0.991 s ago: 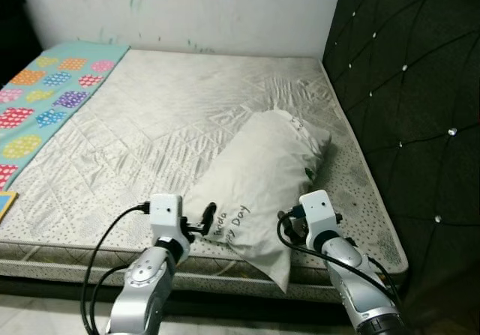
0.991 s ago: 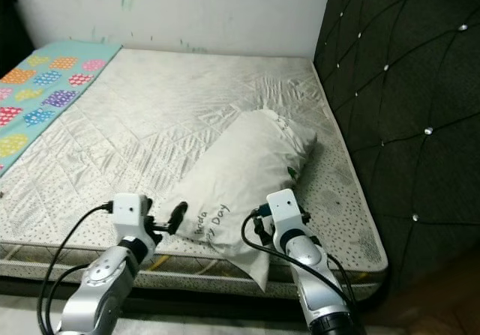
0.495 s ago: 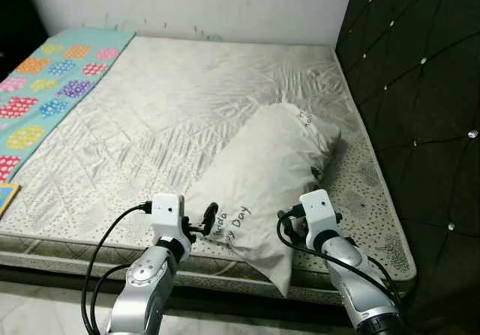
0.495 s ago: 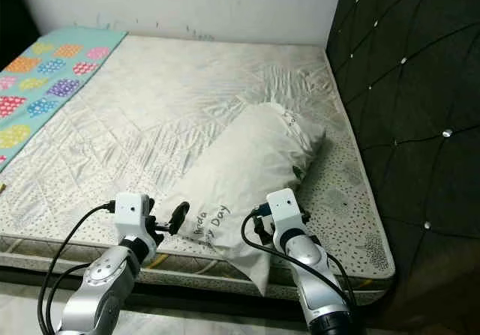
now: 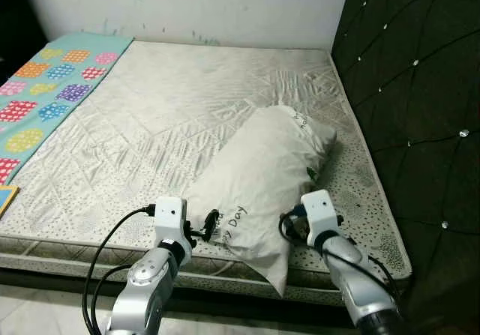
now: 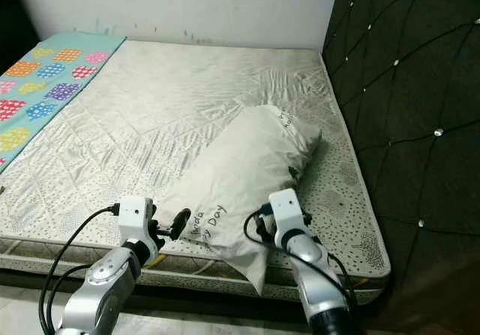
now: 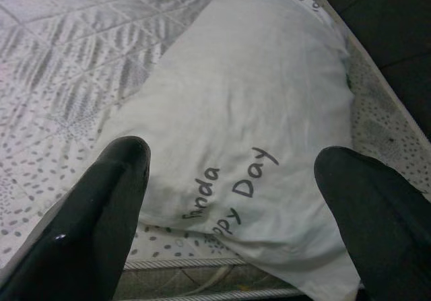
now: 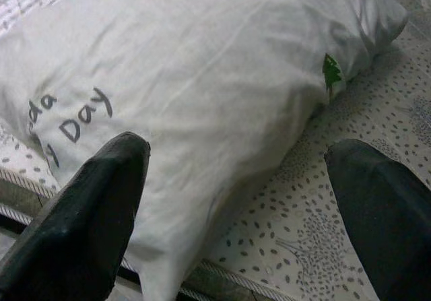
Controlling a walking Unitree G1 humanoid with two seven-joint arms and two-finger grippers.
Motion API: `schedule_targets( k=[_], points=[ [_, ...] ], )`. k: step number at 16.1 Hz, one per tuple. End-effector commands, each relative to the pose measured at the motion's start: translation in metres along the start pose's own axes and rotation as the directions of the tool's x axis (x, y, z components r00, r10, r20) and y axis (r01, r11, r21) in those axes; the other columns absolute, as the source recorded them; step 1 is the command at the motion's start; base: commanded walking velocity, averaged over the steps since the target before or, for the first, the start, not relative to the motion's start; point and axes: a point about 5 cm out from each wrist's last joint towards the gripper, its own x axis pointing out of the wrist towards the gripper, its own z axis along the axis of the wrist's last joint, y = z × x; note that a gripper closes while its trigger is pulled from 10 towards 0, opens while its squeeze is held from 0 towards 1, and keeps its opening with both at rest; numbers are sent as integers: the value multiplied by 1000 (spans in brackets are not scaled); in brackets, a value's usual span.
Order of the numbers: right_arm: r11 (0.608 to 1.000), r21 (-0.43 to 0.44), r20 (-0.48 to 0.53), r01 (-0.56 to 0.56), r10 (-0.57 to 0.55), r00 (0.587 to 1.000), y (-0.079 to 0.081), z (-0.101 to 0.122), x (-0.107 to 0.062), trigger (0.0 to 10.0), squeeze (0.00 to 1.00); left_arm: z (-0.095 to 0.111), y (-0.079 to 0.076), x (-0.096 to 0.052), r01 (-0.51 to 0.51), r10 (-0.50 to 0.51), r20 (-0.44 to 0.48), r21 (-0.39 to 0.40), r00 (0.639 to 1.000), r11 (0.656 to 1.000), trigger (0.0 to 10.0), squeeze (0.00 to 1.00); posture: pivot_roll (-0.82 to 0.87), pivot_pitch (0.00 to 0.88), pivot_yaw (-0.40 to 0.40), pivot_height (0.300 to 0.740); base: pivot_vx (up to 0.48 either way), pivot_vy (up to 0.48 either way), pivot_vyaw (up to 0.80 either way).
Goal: Clean up the room
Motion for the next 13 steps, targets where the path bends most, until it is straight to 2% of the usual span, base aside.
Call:
schedule_targets(
  k=[1,4,7,11,12,13],
  points=[
    [1000,25,1,14,-14,1000,-2,3,2,10000,0,3,3,2,-8,8,-4,13,1000,1000,10000,0,-140,0,-8,740,0,0,0],
    [995,90,-28,30,-28,999,-4,7,10,10000,0,12,13,10,-56,56,-1,-2,998,998,10000,0,-141,0,-2,740,0,0,0],
    [991,131,-65,24,-16,998,1,3,8,10000,0,9,20,8,-94,93,-29,-11,995,996,10000,0,-136,0,-5,740,0,0,0],
    [993,120,-111,11,3,994,11,-12,2,10000,0,-11,28,-4,-126,125,-107,-2,986,992,10000,0,-124,1,-22,740,0,0,0],
    [997,83,-130,10,1,992,15,-21,3,10000,0,-30,40,-9,-150,147,-181,-2,972,989,10000,0,-114,55,-25,740,0,0,0],
    [996,84,-153,19,-6,988,15,-29,2,10000,0,-35,45,-11,-159,156,-203,0,967,987,10000,0,-103,83,-25,740,0,0,0]
  ],
)
